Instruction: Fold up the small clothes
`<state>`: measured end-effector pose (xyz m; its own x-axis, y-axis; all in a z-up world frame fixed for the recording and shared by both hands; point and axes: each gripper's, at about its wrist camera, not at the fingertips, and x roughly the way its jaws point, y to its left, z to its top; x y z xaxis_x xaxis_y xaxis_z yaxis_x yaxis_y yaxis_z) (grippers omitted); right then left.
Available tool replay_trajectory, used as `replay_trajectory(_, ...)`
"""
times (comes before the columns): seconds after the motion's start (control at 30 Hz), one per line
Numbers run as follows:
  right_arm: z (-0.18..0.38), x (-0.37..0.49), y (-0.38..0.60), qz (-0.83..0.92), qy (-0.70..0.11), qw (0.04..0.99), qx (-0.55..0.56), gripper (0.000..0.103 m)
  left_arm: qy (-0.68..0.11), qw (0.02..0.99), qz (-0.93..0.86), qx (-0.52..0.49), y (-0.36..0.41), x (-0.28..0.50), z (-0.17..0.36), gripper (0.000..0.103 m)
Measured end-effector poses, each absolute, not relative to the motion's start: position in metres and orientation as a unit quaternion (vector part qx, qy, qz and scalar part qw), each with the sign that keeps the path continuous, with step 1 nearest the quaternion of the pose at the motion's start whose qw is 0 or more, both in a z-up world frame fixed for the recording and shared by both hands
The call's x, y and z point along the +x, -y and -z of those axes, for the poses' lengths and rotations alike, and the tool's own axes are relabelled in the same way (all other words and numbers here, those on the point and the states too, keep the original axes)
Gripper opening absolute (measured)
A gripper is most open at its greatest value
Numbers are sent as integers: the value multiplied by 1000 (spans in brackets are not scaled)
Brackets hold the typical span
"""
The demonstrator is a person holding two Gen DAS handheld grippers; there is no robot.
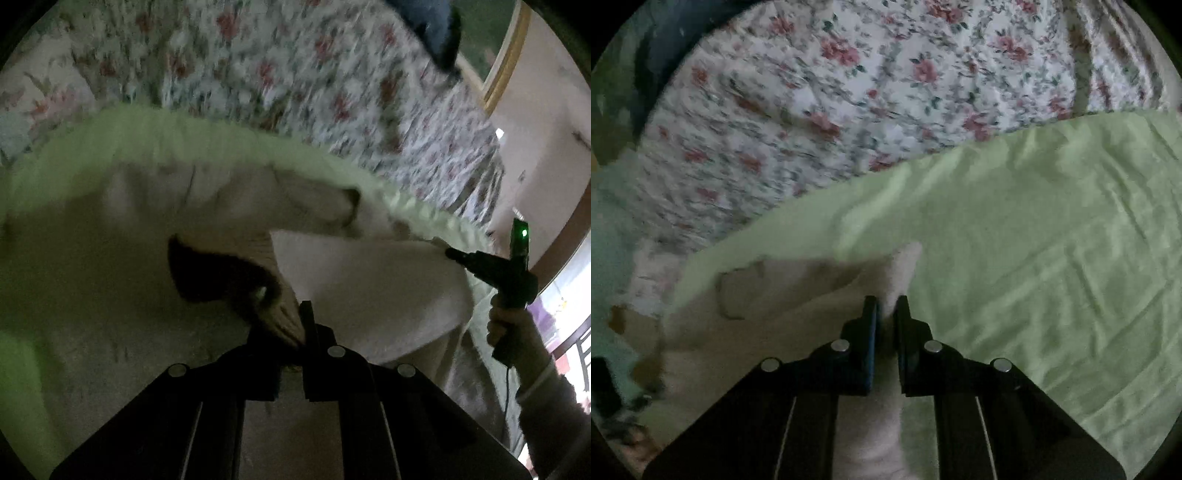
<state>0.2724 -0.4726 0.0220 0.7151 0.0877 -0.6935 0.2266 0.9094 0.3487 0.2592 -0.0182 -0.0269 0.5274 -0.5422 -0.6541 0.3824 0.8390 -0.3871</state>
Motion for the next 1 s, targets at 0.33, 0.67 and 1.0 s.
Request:
replay_trajectory(0.33, -23, 225, 448, 11, -386, 894, 227, 13, -440, 860, 246, -82, 23, 265, 50, 8)
replay_trajectory(0.67, -6, 176, 432, 25, -448, 862, 235, 24, -454, 859, 206, -119, -39, 239, 48, 25)
replay_trajectory(1.0, -30, 134, 357, -78, -430, 865, 245, 45, -403, 891, 74, -194, -171, 233, 17, 54)
